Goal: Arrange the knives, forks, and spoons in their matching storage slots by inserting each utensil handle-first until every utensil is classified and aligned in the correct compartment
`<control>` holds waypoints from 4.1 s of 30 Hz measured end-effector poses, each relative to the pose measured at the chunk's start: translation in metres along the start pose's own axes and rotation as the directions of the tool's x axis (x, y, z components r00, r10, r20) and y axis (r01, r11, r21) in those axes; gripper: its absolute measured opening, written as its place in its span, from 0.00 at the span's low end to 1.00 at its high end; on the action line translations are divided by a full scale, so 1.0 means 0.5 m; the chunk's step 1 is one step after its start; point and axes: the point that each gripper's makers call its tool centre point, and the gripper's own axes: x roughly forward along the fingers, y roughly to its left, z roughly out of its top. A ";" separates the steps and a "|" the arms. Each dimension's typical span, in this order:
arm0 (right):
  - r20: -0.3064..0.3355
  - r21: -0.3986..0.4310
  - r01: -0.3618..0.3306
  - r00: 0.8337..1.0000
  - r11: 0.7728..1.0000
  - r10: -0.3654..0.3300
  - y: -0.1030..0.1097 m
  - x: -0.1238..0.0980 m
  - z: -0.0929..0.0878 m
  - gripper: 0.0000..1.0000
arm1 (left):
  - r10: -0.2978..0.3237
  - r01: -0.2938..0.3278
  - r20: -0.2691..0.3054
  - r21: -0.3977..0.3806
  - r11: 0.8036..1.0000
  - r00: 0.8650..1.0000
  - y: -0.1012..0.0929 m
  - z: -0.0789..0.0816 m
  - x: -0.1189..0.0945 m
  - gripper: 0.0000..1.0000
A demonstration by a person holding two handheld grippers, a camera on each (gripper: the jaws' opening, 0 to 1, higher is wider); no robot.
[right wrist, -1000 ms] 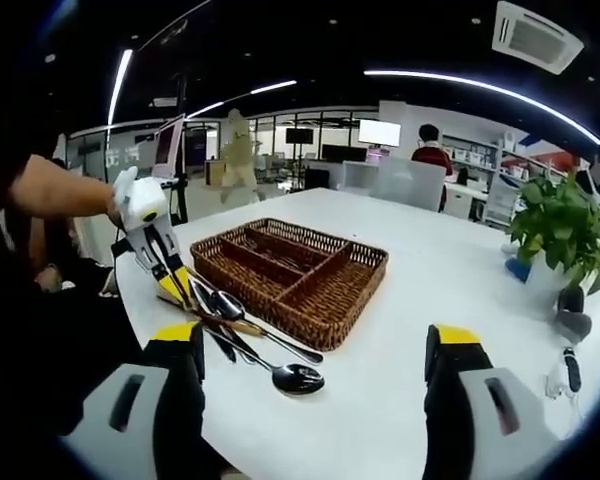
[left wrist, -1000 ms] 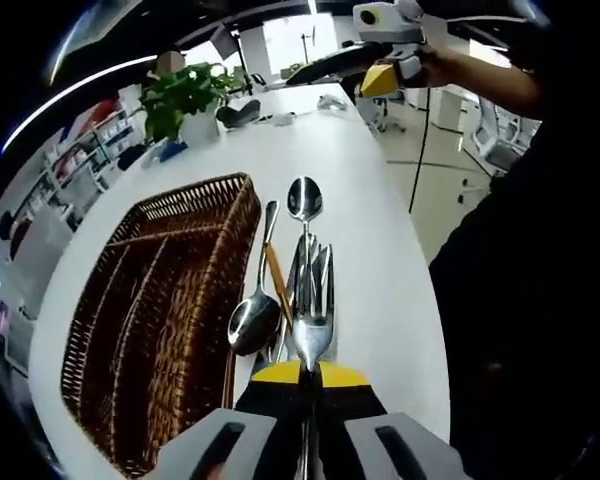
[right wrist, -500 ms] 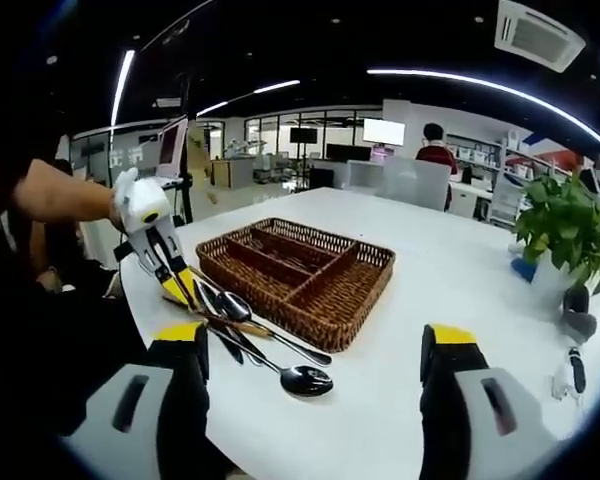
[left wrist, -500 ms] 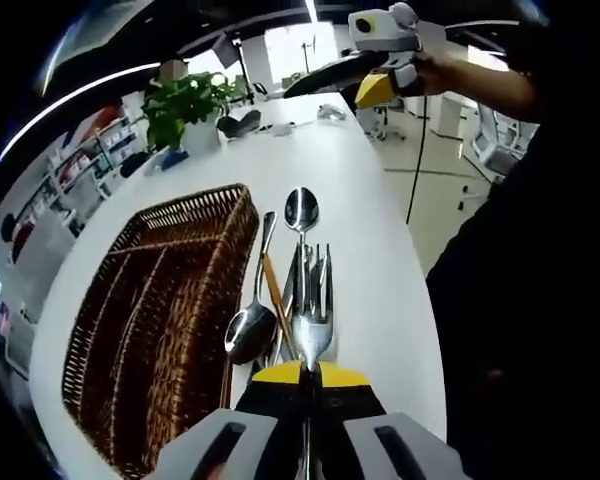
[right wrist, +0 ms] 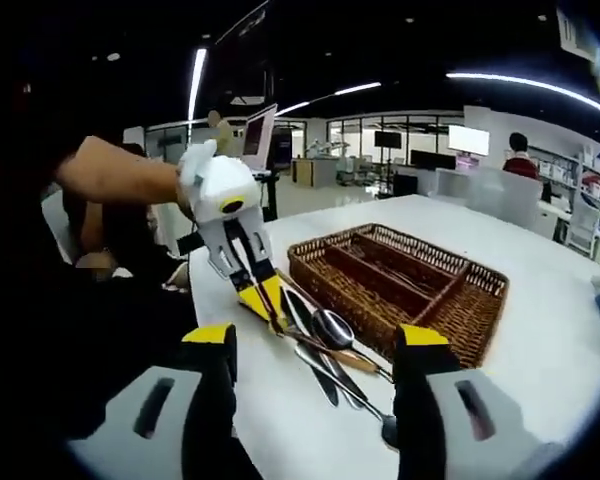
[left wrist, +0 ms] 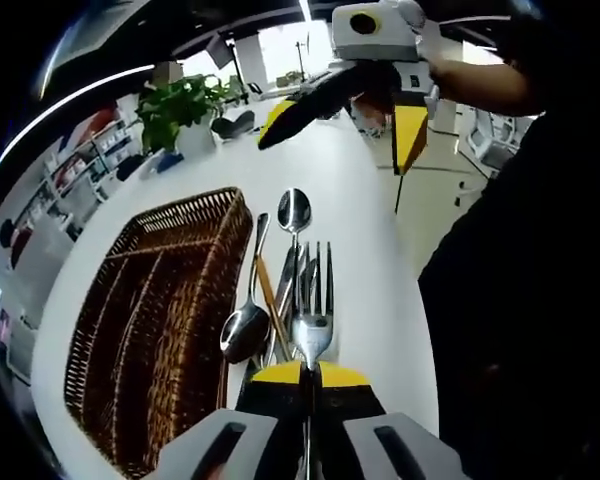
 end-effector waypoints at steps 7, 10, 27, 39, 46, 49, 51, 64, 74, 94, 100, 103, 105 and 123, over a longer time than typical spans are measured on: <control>-0.047 0.062 -0.071 0.996 0.996 0.074 0.018 0.070 -0.023 0.48 | 0.007 -0.007 -0.006 0.009 1.000 1.000 0.005 -0.004 -0.004 0.00; -0.063 0.061 -0.061 0.996 0.996 0.065 0.009 0.079 -0.041 0.45 | 0.006 -0.006 -0.004 0.009 1.000 1.000 0.004 -0.004 -0.004 0.00; -0.124 0.273 -0.072 0.986 0.959 0.109 0.015 0.095 -0.073 0.18 | 0.012 -0.012 0.027 0.009 1.000 1.000 0.000 0.003 -0.002 0.00; -0.129 0.234 -0.085 0.985 0.969 0.117 0.026 0.101 -0.072 0.13 | 0.004 -0.004 0.035 0.002 1.000 0.999 -0.007 -0.002 -0.002 0.01; -0.140 0.239 -0.110 0.979 0.965 0.146 0.034 0.098 -0.076 0.11 | 0.007 -0.008 0.044 0.021 1.000 0.999 -0.005 0.001 -0.005 0.01; -0.126 0.321 -0.100 0.981 0.942 0.147 0.033 0.101 -0.068 0.08 | 0.007 -0.008 0.042 0.024 1.000 0.999 -0.004 0.003 -0.003 0.01; -0.136 0.341 -0.091 0.980 0.936 0.145 0.031 0.100 -0.071 0.07 | 0.007 -0.009 0.042 0.026 1.000 0.999 -0.003 0.003 -0.003 0.01; -0.163 0.463 -0.010 0.982 0.886 0.096 0.012 0.102 -0.082 0.00 | 0.028 -0.028 0.092 -0.007 1.000 0.995 -0.001 0.008 -0.002 0.03; -0.164 0.483 -0.003 0.982 0.876 0.094 0.014 0.100 -0.082 0.00 | 0.072 -0.072 0.051 0.000 0.997 0.996 0.007 -0.025 0.011 0.08; -0.129 0.487 -0.016 0.988 0.873 0.090 0.008 0.094 -0.073 0.00 | 0.069 -0.069 0.006 -0.025 0.997 0.998 0.009 -0.016 0.006 0.01; -0.060 0.325 -0.056 0.995 0.944 0.080 0.006 0.088 -0.055 0.00 | 0.059 -0.059 -0.003 -0.018 0.998 0.998 0.011 -0.006 -0.007 0.00; -0.065 0.259 -0.042 0.996 0.965 0.060 0.004 0.085 -0.054 0.01 | 0.060 -0.060 -0.012 -0.015 0.998 0.998 0.014 -0.003 -0.012 0.00; -0.062 0.161 -0.027 0.997 0.987 0.037 -0.004 0.084 -0.050 0.14 | 0.065 -0.065 -0.026 -0.010 0.998 0.998 0.018 -0.006 -0.015 0.00; -0.044 -0.013 0.163 0.986 0.987 -0.164 -0.074 0.013 0.013 0.97 | 0.073 -0.072 -0.052 0.010 0.997 0.996 0.039 0.025 -0.095 0.00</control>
